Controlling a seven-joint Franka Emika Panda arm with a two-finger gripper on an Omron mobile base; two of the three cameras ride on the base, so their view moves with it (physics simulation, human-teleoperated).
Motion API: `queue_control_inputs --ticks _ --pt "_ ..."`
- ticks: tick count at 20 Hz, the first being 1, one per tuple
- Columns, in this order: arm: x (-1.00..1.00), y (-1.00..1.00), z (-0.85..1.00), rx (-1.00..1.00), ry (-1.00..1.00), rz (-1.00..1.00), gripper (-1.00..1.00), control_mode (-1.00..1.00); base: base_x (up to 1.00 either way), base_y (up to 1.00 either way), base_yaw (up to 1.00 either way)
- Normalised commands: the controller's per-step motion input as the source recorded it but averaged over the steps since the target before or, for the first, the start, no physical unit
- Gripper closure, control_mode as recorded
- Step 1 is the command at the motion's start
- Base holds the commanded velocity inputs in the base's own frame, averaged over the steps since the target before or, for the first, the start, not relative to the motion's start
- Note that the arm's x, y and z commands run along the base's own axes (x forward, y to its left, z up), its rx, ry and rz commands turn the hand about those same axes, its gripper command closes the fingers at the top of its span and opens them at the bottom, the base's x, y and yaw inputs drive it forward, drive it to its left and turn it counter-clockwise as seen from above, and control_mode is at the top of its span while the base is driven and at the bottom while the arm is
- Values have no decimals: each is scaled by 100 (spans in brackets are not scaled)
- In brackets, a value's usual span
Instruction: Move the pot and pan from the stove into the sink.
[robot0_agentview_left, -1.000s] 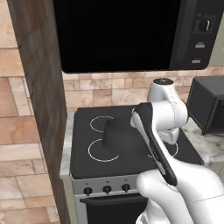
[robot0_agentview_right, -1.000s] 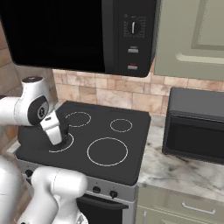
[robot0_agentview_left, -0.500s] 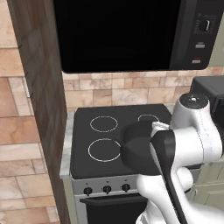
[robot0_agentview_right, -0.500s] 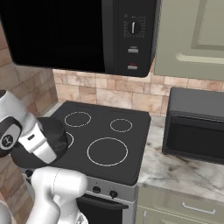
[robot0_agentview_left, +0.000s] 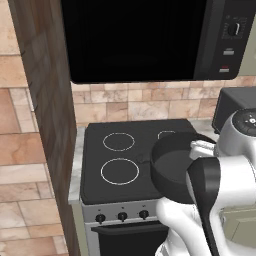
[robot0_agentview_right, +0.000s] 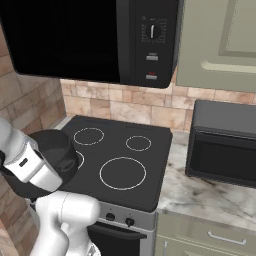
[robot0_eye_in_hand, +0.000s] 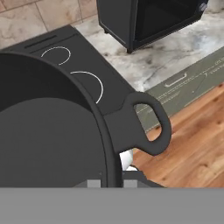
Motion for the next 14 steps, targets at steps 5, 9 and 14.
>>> queue_control_inputs --ticks 5,9,14 --pt "-1 0 -1 0 0 0 100 -100 0 0 0" --pt "-10 0 -2 0 0 -1 100 100 -52 -5 -4" --pt "0 0 0 0 0 0 100 100 -74 -8 -6"
